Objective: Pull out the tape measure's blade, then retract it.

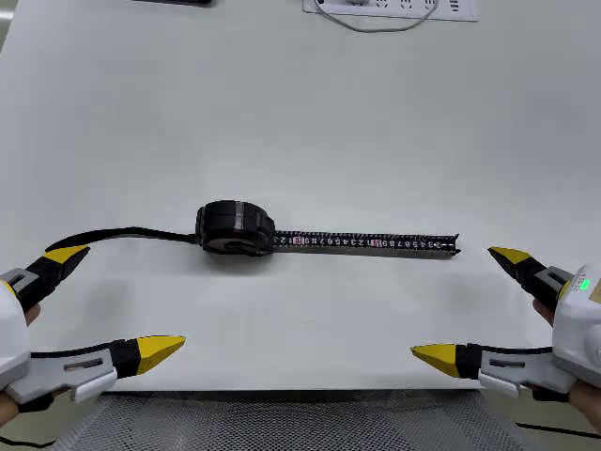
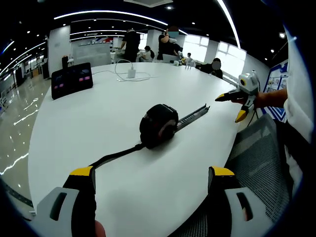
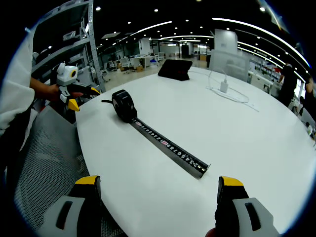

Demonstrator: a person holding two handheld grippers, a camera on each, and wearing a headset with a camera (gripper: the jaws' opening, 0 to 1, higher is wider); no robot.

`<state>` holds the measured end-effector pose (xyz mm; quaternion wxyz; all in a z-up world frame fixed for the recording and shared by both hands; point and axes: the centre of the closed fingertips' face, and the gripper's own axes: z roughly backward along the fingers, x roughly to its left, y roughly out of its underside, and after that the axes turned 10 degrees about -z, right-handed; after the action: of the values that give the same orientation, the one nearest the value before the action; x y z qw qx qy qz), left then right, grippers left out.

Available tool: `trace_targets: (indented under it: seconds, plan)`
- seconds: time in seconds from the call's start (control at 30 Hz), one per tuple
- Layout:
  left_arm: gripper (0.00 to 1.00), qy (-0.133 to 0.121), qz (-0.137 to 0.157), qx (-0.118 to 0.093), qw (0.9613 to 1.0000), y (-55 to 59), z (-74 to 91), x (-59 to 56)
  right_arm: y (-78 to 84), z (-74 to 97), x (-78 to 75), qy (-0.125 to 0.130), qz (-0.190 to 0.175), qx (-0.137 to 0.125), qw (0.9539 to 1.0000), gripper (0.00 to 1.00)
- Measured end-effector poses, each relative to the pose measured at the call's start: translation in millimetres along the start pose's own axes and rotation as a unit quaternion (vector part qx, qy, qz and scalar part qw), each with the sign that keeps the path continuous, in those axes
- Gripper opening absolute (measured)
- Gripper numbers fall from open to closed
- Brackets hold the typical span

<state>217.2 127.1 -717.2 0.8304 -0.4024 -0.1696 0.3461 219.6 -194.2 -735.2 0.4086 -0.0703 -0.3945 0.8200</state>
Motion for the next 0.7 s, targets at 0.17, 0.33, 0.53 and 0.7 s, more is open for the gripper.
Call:
trace_targets:
  seconds: [0.17, 0.33, 0.53, 0.7]
  plan:
    - [0.94, 0.002, 0.001, -0.003, 1.0, -1.5, 0.9, -2.4, 2.0, 1.4, -0.1, -0.001, -0.001, 0.001, 1.0, 0.98]
    - [0.94, 0.001, 0.002, -0.004, 1.0, -2.0, 2.2, -2.2, 1.8, 1.3, 0.6, -0.003, -0.001, 0.002, 1.0, 0.99]
    - [0.96, 0.0, 0.004, -0.004, 1.0, -1.8, 3.0, -2.4, 1.6, 0.0, 0.6, -0.004, -0.001, 0.002, 1.0, 0.99]
    - [0.97, 0.0, 0.007, -0.004, 1.0, -1.0, 3.2, -3.5, 0.3, 0.3, 1.3, -0.006, -0.003, -0.001, 1.0, 0.99]
